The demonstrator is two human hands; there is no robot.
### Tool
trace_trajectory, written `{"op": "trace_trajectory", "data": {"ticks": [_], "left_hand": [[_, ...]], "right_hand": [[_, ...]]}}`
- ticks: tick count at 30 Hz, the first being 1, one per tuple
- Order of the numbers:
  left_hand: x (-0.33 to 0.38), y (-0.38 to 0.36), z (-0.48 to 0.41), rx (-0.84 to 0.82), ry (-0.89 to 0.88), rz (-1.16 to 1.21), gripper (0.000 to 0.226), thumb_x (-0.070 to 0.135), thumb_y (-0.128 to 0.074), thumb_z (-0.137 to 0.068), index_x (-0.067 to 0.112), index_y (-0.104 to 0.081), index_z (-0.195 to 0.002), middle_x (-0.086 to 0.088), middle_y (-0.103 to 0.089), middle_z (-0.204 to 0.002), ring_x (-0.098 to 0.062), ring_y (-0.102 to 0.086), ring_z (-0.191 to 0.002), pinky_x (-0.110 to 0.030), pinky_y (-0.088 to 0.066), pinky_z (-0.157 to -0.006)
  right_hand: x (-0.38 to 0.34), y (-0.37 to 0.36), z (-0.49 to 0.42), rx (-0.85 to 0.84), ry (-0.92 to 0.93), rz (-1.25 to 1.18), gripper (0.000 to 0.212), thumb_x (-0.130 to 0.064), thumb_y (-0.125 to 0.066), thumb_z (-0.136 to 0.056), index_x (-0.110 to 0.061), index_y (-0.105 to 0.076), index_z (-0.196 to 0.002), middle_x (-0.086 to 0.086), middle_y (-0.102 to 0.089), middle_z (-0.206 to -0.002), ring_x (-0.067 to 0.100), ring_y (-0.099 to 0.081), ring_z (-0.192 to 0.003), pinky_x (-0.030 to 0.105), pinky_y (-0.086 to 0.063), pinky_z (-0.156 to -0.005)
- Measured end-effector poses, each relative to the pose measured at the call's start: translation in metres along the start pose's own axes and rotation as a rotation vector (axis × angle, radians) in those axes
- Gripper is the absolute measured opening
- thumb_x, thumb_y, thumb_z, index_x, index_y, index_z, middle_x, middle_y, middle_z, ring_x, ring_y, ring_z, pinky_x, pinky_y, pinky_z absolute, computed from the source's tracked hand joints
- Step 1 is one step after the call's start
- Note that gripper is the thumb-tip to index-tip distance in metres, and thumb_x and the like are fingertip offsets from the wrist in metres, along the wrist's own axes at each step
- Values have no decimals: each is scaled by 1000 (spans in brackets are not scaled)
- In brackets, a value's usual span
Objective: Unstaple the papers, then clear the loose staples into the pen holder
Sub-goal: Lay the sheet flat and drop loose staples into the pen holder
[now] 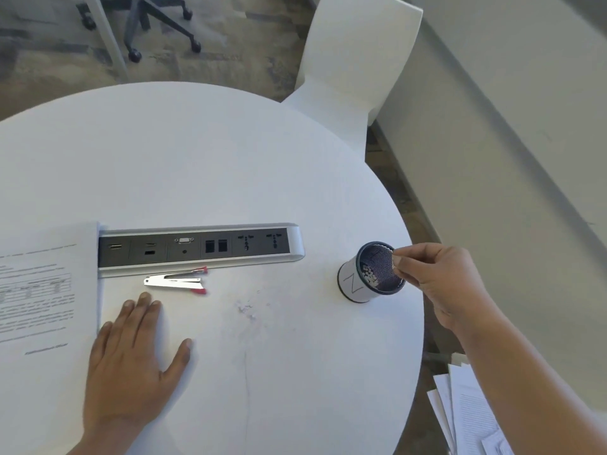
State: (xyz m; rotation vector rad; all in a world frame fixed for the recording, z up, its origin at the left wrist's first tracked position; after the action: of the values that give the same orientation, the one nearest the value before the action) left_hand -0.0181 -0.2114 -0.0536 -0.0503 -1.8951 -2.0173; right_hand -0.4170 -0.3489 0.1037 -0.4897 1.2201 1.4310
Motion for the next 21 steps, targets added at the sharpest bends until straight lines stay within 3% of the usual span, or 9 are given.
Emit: {"op": "trace_trajectory", "data": {"ticks": [2,5,7,14,18,21], "left_hand": [[0,0,0,1,-1,0,84,64,-37,-82,8,-45,-144,-9,-40,-158,-30,-34,-147,-50,-23,-120],[-1,0,0,-2,-6,-2,85,65,-36,-83,8,-44,-145,-9,-39,-158,-30,-33,-147,-50,-22,-120],[-1,-1,0,-1,-8,-5,85,65,-36,-83,8,-43,-146,-9,-38,-159,-30,-32,-148,-50,-22,-120],[-2,-2,0,-4,-4,-11,85,66,-35,-84,9,-41,-147,-8,-38,-159,-28,-31,-148,-50,-22,-121],[-2,-2,0,-7,-3,-15,85,66,-34,-84,9,-41,-147,-8,-37,-159,-27,-30,-149,-48,-20,-121],[-1,-1,0,0,-4,-21,85,66,-34,-85,9,-41,-147,-8,-37,-159,-27,-30,-149,-48,-20,-122]], "right_hand": [[7,3,-11,40,53,216,14,-3,-76,-80,-16,-76,-74,6,-75,-72,21,-72,-71,30,-59,-72],[7,2,-17,65,117,468,23,-3,-68,-85,-24,-77,-79,3,-74,-80,17,-68,-66,17,-47,-49],[6,1,-18,70,167,560,28,1,-61,-86,-22,-77,-86,1,-73,-81,10,-63,-61,11,-39,-43],[0,-8,-10,86,317,628,16,-7,-71,-79,-22,-72,-76,-11,-70,-69,2,-64,-65,18,-47,-57],[3,-15,-10,27,355,643,27,0,-57,-88,-16,-74,-101,-4,-74,-83,11,-69,-80,30,-58,-77],[4,-18,-9,0,371,666,30,2,-55,-88,-13,-76,-104,-1,-74,-95,11,-66,-88,21,-52,-81]]}}
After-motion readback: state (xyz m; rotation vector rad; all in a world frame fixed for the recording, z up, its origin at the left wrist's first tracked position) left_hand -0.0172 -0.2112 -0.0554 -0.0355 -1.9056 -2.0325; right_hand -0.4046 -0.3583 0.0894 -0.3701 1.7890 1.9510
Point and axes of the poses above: each hand's wrist, its own z-axis away from the middle knuckle, its own y-axis out of the back of the hand, x = y × z, the point moved 5 cm from there along -z, towards the middle knuckle
